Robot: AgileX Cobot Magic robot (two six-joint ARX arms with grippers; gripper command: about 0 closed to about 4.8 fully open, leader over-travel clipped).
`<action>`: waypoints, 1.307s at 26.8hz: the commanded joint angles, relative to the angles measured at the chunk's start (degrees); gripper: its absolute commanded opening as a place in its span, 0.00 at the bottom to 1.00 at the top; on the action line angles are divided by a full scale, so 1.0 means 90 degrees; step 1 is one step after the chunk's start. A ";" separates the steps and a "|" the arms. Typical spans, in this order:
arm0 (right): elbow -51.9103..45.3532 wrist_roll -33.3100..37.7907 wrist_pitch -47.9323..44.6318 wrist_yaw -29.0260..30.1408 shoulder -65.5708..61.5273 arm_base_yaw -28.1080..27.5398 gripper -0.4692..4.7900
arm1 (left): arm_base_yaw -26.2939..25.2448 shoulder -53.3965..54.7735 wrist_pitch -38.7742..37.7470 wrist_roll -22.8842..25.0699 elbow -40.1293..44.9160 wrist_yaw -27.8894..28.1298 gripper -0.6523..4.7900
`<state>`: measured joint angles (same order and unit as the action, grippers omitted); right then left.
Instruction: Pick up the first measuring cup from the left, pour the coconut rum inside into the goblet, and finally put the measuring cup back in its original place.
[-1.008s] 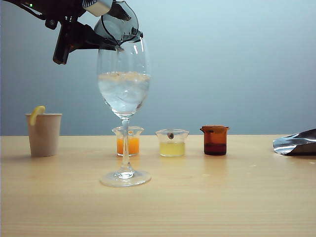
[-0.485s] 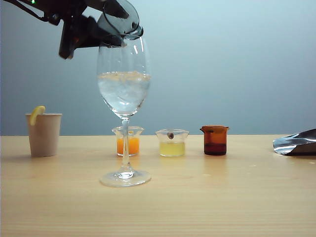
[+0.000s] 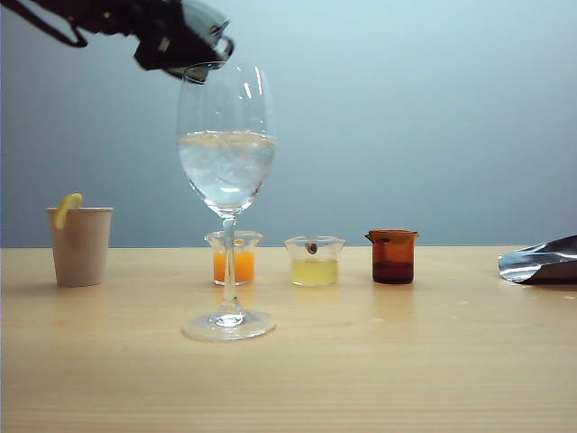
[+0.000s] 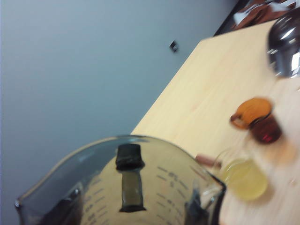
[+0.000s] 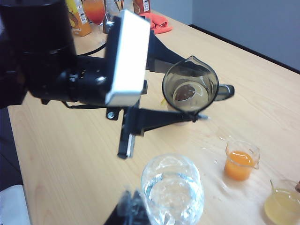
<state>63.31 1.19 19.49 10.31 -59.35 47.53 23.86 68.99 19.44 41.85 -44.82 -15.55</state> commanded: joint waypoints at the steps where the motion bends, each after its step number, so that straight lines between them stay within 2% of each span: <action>1: 0.0032 0.0005 -0.0240 0.0005 -0.0197 -0.0007 0.07 | -0.0510 0.0233 0.0046 -0.0969 -0.0015 -0.0029 0.38; 5: 0.0036 -0.0073 -0.0192 -0.0041 -0.0352 0.0007 0.07 | -0.0804 0.0481 0.0107 -0.2101 -0.0015 -0.0029 0.38; 9: 0.0046 -0.0109 -0.0194 -0.0374 -0.0469 0.0007 0.07 | -0.0826 0.0801 0.0277 -0.2373 -0.0015 -0.0029 0.38; 12: 0.0049 -0.0112 -0.0238 -0.0682 -0.0512 -0.0015 0.07 | -0.0828 0.1401 0.0699 -0.2951 -0.0015 0.0000 0.38; 18: 0.0046 -0.0114 -0.0238 -0.0682 -0.0515 -0.0015 0.07 | -0.0865 0.2140 0.1469 -0.3395 -0.0015 0.0236 0.38; 25: 0.0044 -0.0138 -0.0236 -0.0682 -0.0529 -0.0107 0.07 | -0.0865 0.2929 0.2453 -0.3942 -0.0015 0.0886 0.38; 35: 0.0041 -0.0141 -0.0182 -0.0602 -0.0588 -0.0274 0.07 | -0.0850 0.3876 0.3436 -0.4690 -0.0012 0.1156 0.38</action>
<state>63.29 0.08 18.57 4.78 -64.71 45.45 16.16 103.20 47.44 1.15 -44.82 -5.87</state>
